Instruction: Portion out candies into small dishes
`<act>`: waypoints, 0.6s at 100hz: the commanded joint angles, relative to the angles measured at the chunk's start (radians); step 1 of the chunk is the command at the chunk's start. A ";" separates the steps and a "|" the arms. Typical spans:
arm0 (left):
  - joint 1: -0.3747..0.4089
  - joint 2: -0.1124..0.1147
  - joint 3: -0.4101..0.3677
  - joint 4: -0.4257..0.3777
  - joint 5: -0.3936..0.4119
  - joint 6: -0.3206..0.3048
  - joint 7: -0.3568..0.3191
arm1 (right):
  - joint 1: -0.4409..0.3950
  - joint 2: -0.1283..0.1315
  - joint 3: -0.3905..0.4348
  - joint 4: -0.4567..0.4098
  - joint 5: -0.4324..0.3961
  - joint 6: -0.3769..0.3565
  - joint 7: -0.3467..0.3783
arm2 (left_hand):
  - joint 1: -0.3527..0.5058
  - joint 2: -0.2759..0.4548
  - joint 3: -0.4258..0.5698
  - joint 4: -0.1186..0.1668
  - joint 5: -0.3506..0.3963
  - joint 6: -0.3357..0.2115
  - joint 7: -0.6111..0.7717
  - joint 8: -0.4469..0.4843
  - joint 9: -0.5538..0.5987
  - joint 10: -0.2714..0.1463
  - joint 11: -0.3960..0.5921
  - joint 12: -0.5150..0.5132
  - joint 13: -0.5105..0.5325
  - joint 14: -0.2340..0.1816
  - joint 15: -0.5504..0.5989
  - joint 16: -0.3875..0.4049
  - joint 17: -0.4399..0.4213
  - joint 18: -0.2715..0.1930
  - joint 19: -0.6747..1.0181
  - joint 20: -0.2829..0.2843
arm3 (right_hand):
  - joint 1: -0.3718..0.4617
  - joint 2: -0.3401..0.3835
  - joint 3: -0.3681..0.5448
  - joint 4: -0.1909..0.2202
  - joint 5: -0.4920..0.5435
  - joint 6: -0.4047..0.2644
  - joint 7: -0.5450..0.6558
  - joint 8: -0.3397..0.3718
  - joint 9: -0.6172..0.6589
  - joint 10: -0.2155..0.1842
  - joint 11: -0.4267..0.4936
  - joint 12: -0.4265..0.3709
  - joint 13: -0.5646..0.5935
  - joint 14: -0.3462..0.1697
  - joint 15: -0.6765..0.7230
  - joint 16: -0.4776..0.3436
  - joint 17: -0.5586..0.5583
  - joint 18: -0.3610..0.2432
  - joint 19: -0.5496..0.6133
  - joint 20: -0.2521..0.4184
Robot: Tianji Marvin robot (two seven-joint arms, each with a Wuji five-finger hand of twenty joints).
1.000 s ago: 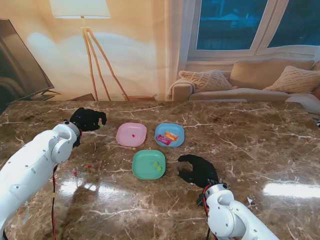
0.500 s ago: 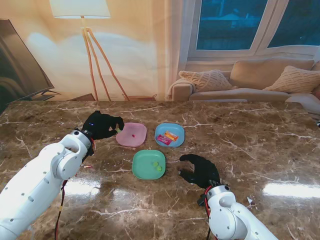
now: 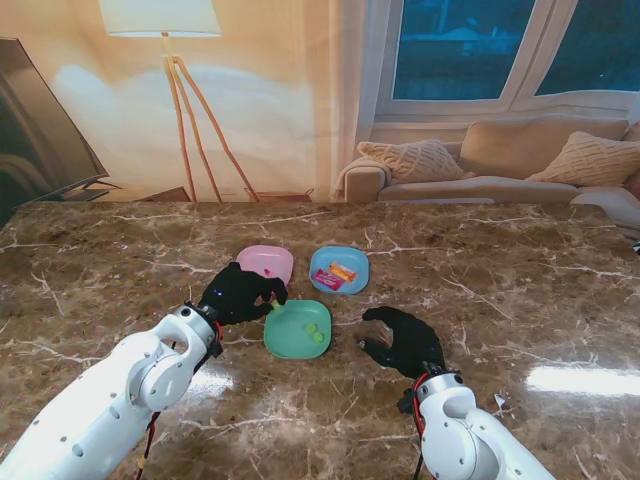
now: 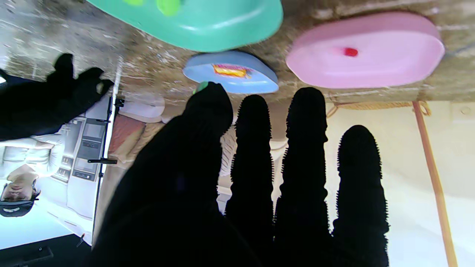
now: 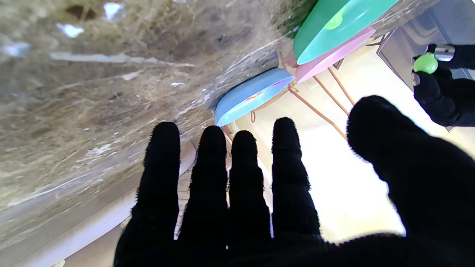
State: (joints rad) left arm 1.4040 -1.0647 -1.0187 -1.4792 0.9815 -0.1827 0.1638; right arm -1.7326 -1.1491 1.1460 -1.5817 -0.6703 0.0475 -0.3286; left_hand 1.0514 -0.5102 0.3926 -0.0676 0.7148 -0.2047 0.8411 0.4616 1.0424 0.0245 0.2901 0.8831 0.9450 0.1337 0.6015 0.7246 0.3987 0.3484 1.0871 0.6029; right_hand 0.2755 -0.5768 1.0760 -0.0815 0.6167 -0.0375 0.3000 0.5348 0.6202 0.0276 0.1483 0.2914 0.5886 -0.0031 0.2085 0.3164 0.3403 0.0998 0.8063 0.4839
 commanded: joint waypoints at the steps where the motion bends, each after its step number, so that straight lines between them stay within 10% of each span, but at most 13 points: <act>1: 0.022 -0.003 0.014 -0.003 0.010 -0.013 -0.006 | -0.010 -0.002 0.000 0.000 0.001 -0.002 0.011 | 0.013 0.022 -0.011 0.017 0.068 0.018 0.056 0.009 0.028 0.019 0.016 0.019 -0.003 0.015 0.017 -0.001 -0.021 0.033 0.021 0.012 | -0.005 0.004 0.008 0.013 -0.008 -0.029 0.007 -0.009 -0.028 -0.003 -0.006 -0.007 -0.005 0.032 0.003 0.017 0.004 -0.005 0.015 0.021; 60: -0.001 0.006 0.059 0.029 0.035 -0.050 -0.011 | -0.011 -0.003 -0.004 -0.007 -0.002 0.000 0.008 | -0.004 0.018 0.000 0.017 0.050 0.072 -0.026 -0.043 -0.030 0.031 0.005 0.048 -0.050 0.015 0.000 0.003 -0.053 0.034 0.003 0.022 | -0.004 0.003 0.009 0.013 -0.008 -0.029 0.007 -0.009 -0.029 -0.002 -0.006 -0.008 -0.006 0.033 0.002 0.017 0.003 -0.005 0.015 0.021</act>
State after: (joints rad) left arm 1.4072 -1.0593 -0.9639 -1.4668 1.0140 -0.2313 0.1505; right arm -1.7349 -1.1492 1.1441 -1.5891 -0.6751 0.0430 -0.3335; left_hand 1.0506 -0.5103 0.3919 -0.0676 0.7334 -0.1569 0.7932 0.4255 1.0414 0.0281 0.3031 0.9212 0.9142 0.1400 0.6015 0.7246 0.3654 0.3501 1.0872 0.6051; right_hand 0.2755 -0.5768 1.0760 -0.0815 0.6167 -0.0451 0.3000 0.5347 0.6203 0.0276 0.1483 0.2915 0.5886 -0.0031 0.2085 0.3164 0.3403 0.0998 0.8063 0.4839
